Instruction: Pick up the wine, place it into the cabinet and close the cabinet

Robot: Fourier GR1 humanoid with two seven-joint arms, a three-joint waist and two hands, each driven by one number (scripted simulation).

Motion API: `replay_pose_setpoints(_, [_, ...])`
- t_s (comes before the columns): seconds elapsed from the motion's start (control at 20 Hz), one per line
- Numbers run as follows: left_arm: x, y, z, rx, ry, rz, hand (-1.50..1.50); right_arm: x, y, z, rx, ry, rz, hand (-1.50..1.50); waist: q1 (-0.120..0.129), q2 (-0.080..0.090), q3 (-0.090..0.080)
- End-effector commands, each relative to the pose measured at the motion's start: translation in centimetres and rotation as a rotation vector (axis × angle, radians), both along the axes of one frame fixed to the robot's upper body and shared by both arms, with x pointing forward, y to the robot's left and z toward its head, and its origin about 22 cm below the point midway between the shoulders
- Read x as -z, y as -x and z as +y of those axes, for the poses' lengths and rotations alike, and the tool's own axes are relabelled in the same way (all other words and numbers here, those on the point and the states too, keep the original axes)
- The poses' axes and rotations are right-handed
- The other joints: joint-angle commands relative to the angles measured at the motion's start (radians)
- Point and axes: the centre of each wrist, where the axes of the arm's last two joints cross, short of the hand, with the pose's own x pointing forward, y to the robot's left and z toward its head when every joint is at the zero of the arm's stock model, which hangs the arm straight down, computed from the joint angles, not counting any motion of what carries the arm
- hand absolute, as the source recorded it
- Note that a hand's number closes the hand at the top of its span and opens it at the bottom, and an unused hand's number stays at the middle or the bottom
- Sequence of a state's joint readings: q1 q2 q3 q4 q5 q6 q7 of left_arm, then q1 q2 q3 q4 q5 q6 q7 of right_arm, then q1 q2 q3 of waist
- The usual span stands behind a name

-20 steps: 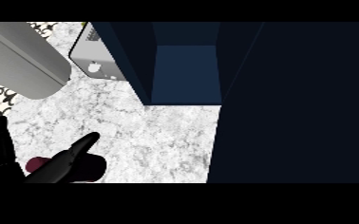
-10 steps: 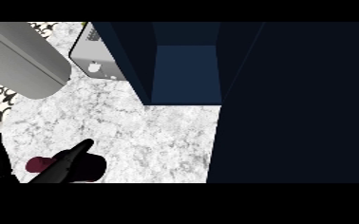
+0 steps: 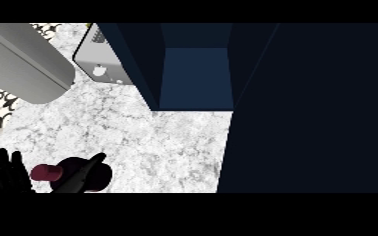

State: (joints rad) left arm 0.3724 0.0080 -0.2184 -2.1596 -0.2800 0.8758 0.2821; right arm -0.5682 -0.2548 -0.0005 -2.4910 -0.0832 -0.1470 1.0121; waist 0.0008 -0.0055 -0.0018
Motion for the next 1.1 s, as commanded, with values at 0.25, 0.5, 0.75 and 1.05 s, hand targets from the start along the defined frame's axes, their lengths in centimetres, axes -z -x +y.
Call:
replay_pose_setpoints(0.25, [5.3, 0.5, 1.5, -0.008, 0.030, 0.032, -1.50, -0.2, 2.8, -0.1, -0.069, -0.030, 0.008, -1.50, 0.001, 0.000, 0.000])
replay_pose_setpoints(0.5, [7.5, 2.4, 2.2, -0.004, 0.030, 0.038, -1.50, -0.1, 3.5, -0.3, -0.072, -0.021, 0.013, -1.50, 0.001, -0.001, 0.000])
replay_pose_setpoints(0.75, [10.3, 4.1, 2.8, -0.001, 0.078, 0.038, -1.50, -0.9, 2.0, 0.6, -0.094, -0.014, -0.014, -1.50, 0.009, -0.001, 0.000])
replay_pose_setpoints(1.05, [13.6, 2.9, 2.0, -0.005, 0.095, 0.057, -1.50, -2.0, 2.3, 0.2, -0.092, -0.013, -0.023, -1.50, -0.001, 0.000, 0.000])
